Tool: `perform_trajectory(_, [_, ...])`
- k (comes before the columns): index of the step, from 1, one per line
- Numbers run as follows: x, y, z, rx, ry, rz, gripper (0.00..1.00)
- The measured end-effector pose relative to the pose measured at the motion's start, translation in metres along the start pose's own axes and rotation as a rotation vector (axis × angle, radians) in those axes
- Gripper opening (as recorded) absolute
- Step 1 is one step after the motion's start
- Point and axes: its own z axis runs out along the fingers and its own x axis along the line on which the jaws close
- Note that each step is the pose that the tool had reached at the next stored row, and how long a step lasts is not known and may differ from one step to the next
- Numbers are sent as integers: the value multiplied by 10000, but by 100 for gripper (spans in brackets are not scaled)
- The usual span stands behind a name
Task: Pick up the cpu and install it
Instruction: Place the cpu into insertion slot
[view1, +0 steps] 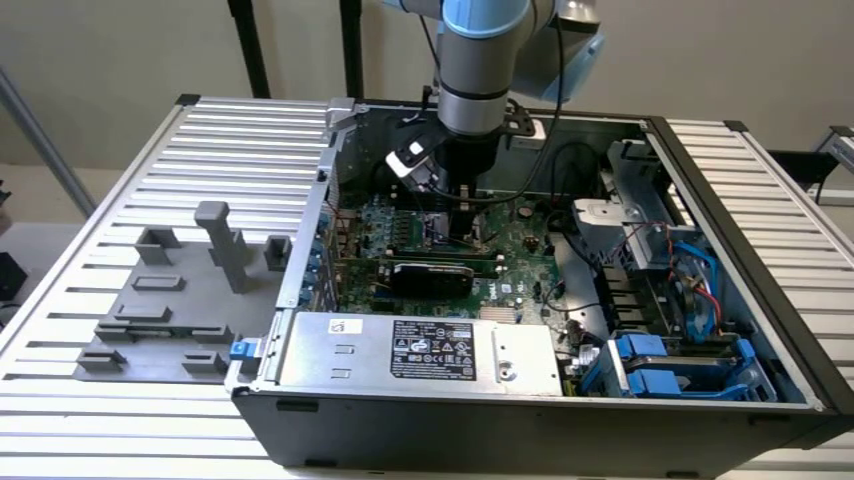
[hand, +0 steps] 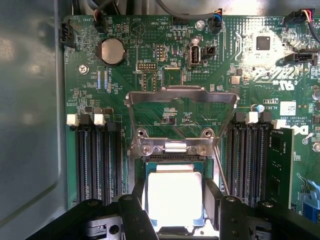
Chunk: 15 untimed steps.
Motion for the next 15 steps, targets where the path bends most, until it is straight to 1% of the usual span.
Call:
perform_trajectory(8, [0,0,13,1,-3,3,55])
perform_trajectory(15, [0,0,20,0,-38,9,55])
